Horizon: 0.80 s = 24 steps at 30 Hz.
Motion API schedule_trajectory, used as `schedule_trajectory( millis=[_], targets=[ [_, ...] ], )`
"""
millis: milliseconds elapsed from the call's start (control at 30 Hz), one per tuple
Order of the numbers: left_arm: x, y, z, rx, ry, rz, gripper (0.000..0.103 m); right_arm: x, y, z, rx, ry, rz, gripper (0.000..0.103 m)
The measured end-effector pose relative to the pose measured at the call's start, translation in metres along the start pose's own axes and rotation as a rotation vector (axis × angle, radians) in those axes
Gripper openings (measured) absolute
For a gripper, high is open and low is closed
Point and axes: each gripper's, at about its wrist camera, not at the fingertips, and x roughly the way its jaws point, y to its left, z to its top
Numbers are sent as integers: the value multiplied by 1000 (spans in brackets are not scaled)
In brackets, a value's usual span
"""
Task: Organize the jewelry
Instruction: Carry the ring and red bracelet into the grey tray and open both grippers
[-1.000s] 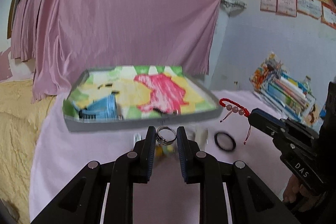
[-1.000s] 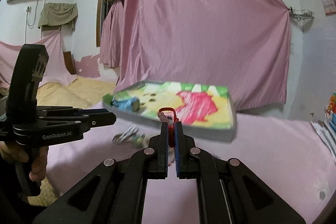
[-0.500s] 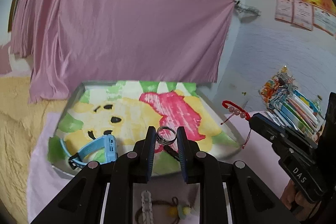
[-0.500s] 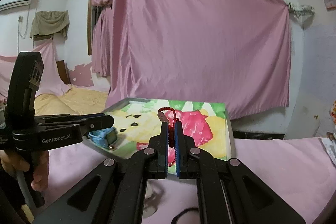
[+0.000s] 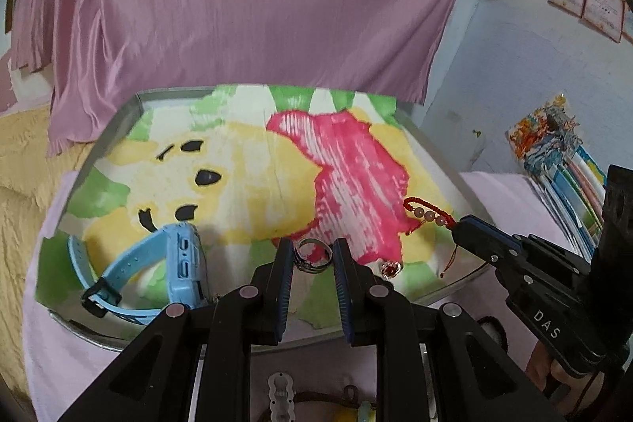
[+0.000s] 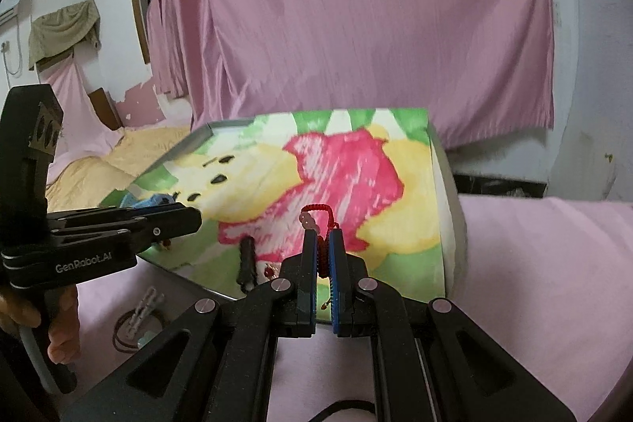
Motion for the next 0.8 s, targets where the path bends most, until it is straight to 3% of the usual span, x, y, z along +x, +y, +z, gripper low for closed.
schedule_trajectory(
  millis=[367, 433, 533, 567, 733, 800],
  targets=[
    [17, 5, -5, -20, 79, 2, 20, 21, -4, -3, 29, 101, 2, 8],
    [16, 6, -5, -22, 78, 6, 20, 18, -4, -4, 27, 100, 3, 11],
    [8, 6, -4, -25, 52, 3, 21, 11, -6, -4, 34, 79, -3, 26],
    [5, 6, -4, -25, 42, 1, 26, 7, -6, -4, 36, 67, -6, 31],
    [-19, 6, -6, -48, -44, -19, 54, -16, -8, -3, 43, -7, -21, 31],
    [-29, 5, -8, -56, -84, -23, 59, -27, -8, -3, 43, -42, -30, 31]
  ],
)
